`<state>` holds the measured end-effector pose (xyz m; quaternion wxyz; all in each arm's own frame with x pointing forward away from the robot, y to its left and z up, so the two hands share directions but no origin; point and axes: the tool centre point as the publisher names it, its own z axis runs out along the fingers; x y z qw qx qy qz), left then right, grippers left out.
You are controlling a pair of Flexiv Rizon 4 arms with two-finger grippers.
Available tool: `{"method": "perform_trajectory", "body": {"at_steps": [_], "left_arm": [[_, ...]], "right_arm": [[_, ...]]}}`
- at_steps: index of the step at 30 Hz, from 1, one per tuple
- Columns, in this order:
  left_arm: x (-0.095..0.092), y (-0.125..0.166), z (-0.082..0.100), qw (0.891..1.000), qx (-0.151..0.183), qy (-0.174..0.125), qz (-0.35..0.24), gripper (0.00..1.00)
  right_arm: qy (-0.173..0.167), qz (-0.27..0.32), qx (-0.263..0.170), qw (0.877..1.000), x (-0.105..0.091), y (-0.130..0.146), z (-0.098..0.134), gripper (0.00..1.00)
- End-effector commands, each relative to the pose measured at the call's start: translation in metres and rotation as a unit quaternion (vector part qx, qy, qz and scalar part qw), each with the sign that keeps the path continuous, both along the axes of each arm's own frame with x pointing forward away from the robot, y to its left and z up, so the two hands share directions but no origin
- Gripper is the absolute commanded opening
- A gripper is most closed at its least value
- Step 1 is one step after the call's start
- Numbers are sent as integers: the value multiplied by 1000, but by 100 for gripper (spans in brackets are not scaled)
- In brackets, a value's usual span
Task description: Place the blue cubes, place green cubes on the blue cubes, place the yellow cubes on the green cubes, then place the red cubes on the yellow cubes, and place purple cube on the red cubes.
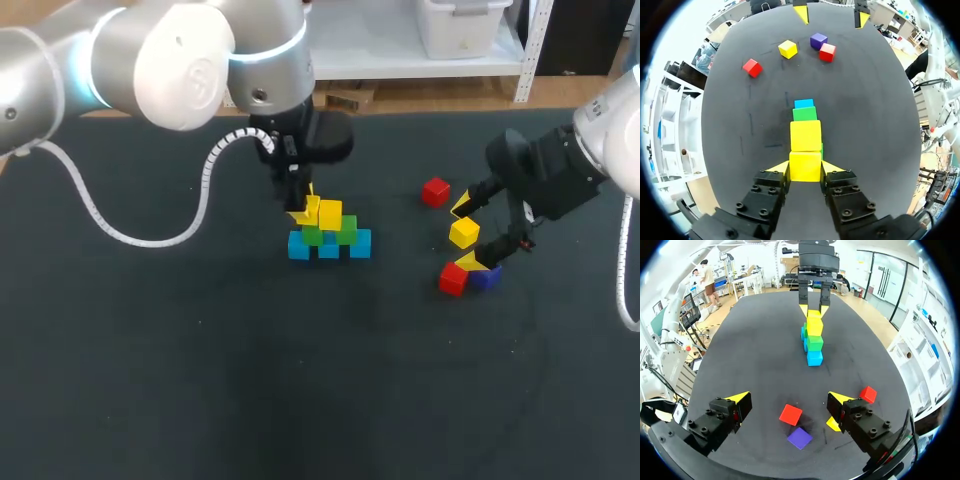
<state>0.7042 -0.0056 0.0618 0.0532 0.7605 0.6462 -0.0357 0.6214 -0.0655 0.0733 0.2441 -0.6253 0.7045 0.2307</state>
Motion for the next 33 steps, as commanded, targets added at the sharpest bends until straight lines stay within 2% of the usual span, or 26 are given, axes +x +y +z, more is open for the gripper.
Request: {"method": "perform_trajectory", "body": {"at_steps": [1,27,33], "left_arm": [[2,-1,0,1000,2,1,0,0],[1,0,-3,1000,4,7,1,0],[0,0,-4,1000,4,7,2,13]], "right_arm": [[0,1,2,1000,1,0,-1,100],[0,1,2,1000,1,0,-1,100],[0,1,2,1000,1,0,-1,100]]}}
